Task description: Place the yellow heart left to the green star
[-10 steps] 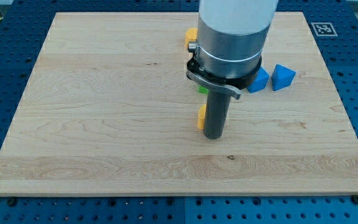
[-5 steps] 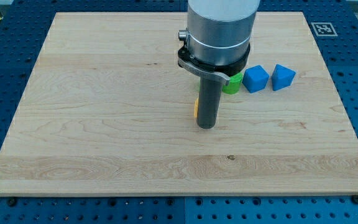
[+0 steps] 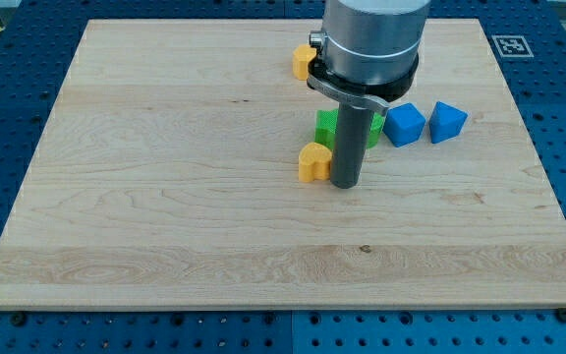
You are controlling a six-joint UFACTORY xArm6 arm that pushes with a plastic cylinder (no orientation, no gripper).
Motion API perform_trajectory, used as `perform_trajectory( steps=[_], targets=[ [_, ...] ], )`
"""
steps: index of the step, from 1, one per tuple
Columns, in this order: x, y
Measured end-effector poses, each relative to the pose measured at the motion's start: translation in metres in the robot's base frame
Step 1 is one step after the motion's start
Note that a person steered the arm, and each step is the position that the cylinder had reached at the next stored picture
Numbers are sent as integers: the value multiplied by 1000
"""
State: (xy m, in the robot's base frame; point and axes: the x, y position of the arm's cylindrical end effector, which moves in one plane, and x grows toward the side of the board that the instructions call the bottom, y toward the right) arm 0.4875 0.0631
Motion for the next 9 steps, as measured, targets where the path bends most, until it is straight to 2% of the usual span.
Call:
perform_trajectory(
  steps=[2, 4, 6, 8, 9],
  targets=[
    [4, -5],
    [-22, -20],
    [3, -26],
    [-31, -71],
    [-33, -78]
  ],
)
